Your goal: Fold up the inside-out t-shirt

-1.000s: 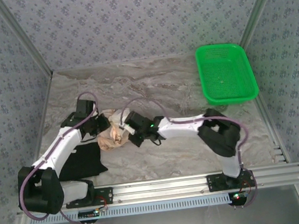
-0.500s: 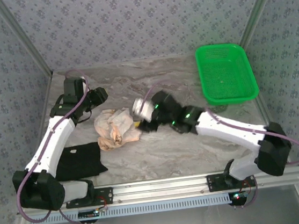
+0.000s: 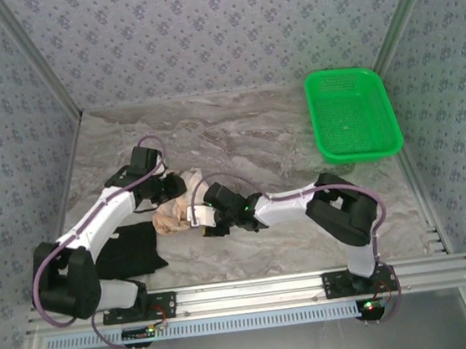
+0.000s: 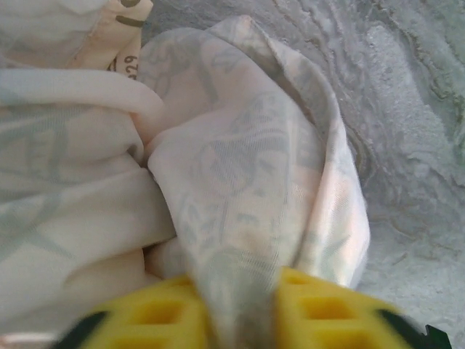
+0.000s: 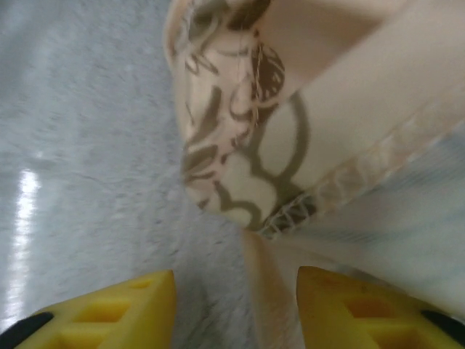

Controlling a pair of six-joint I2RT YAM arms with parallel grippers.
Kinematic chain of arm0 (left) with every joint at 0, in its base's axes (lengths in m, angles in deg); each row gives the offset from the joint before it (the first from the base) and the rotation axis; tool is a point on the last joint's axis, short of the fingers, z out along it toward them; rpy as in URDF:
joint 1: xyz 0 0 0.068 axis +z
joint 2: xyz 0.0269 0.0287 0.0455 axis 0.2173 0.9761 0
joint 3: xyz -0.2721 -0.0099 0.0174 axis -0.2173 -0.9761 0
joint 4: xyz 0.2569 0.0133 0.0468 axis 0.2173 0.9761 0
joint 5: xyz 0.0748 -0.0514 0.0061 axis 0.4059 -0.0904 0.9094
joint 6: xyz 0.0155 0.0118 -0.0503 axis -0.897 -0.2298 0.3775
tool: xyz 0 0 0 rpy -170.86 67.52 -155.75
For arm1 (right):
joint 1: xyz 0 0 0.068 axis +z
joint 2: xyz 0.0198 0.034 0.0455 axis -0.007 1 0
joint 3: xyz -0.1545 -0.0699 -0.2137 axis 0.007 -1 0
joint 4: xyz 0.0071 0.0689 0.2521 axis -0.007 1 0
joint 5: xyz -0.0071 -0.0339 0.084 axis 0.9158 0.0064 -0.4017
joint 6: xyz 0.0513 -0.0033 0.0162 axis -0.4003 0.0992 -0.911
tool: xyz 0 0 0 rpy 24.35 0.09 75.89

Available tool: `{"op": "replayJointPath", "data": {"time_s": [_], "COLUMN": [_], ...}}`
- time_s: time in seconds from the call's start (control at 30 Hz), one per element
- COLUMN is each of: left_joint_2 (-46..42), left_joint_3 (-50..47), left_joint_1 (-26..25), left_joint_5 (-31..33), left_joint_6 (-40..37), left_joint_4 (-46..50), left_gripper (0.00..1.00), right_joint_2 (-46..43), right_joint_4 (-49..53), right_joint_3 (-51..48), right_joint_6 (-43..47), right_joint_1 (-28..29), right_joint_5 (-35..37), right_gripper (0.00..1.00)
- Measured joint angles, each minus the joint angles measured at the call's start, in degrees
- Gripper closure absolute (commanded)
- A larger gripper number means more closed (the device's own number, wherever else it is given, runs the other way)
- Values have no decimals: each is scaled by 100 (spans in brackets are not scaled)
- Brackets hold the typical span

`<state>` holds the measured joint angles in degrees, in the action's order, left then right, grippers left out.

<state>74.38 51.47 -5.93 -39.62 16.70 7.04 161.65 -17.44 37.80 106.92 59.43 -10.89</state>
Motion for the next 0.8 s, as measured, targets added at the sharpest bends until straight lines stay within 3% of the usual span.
{"op": "replayJointPath", "data": {"time_s": [0.07, 0.13, 0.3, 0.5, 0.67, 0.8], "left_joint_2": [240, 385, 212, -389, -605, -621], "left_joint_3": [188, 448, 1147, 1860, 2511, 2885], "left_joint_1": [9, 9, 120, 284, 339, 627], "left_joint_5": [24, 57, 144, 164, 391, 813], "left_joint_6": [-37, -63, -79, -59, -63, -63], "left_joint_4": [68, 179, 415, 564, 407, 339], "left_gripper": [100, 100, 100, 100, 100, 100], "right_joint_2": [98, 116, -181, -2011, -4015, -4784], "right_joint_4": [-376, -752, -1554, -1451, -949, -498], "right_joint_3": [-149, -350, -1093, -1794, -1515, -861], "right_joint_6": [101, 166, 269, 282, 260, 157], "right_joint_1": [-4, -9, -101, -461, -1467, -2264], "right_joint_5": [192, 400, 874, 1196, 1097, 1021], "right_gripper": [90, 99, 100, 100, 100, 100]}}
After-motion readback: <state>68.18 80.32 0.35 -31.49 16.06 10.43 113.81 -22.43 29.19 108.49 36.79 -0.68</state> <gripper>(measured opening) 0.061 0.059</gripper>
